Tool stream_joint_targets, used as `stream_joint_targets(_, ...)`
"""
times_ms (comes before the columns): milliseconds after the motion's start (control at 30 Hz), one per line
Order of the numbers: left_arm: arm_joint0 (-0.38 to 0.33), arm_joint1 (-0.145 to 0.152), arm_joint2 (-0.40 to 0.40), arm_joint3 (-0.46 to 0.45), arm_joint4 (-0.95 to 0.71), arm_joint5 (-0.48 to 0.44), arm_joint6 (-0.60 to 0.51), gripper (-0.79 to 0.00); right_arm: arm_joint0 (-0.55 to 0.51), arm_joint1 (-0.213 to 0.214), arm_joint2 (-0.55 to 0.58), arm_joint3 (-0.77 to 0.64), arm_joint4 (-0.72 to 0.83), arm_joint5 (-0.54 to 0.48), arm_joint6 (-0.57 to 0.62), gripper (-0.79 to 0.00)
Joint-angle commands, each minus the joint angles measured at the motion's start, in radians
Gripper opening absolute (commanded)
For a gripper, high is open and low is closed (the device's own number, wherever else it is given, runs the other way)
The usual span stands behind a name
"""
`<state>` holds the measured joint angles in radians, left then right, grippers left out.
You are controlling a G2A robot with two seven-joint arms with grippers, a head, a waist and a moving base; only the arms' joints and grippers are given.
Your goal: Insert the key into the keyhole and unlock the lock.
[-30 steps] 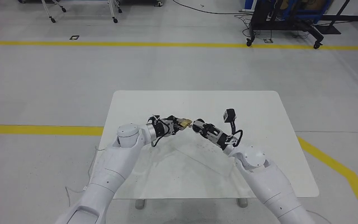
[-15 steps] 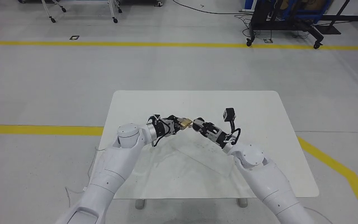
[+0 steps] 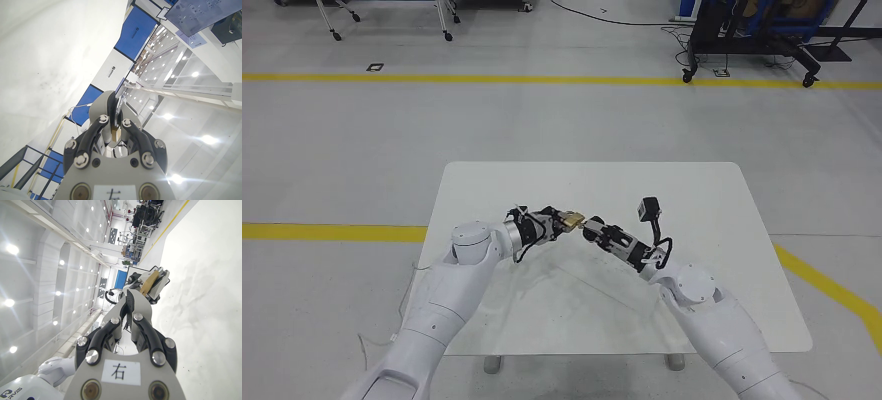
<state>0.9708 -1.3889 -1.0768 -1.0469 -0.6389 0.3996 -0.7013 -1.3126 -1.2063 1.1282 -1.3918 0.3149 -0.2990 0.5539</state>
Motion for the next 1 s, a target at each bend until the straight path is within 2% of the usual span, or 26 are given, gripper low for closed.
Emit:
stream_joint_targets(0, -0.002, 0.001, 0.002, 0.004, 0.003, -0.004, -0.009, -0.785, 0.01, -0.003, -0.008, 0.01, -0.009, 0.017, -0.018, -0.785)
stream_joint_targets(333, 0.005, 0.007, -0.007, 0.001, 0.003, -0.03, -0.019, -0.785, 0.014, -0.009, -0.012, 0.015, 0.0, 0.02, -0.022, -0.785)
stream_joint_targets(367, 0.007, 0.007, -0.008, -0.004, 0.007, -0.045, -0.011, -0.785, 0.011, -0.009, -0.008, 0.011, 0.007, 0.016, -0.016, -0.73)
stream_joint_targets(400, 0.011, 0.007, -0.009, -0.01, 0.015, -0.06, -0.001, -0.785, 0.007, -0.008, -0.004, 0.006, 0.016, 0.013, -0.008, -0.511)
stream_joint_targets(433, 0.014, 0.008, -0.009, -0.019, 0.025, -0.082, 0.011, -0.785, 0.003, -0.007, 0.001, 0.0, 0.027, 0.014, 0.002, -0.031)
stream_joint_targets(467, 0.02, 0.009, -0.01, -0.027, 0.034, -0.102, 0.023, -0.785, 0.002, -0.007, 0.003, -0.001, 0.03, 0.015, 0.005, 0.0)
stream_joint_targets(800, 0.074, 0.016, -0.021, -0.109, 0.174, -0.316, 0.179, -0.785, 0.002, -0.007, 0.003, -0.001, 0.03, 0.015, 0.005, 0.0)
stream_joint_targets(967, 0.098, 0.018, -0.026, -0.135, 0.2, -0.369, 0.205, -0.785, 0.002, -0.007, 0.003, -0.001, 0.03, 0.015, 0.005, 0.0)
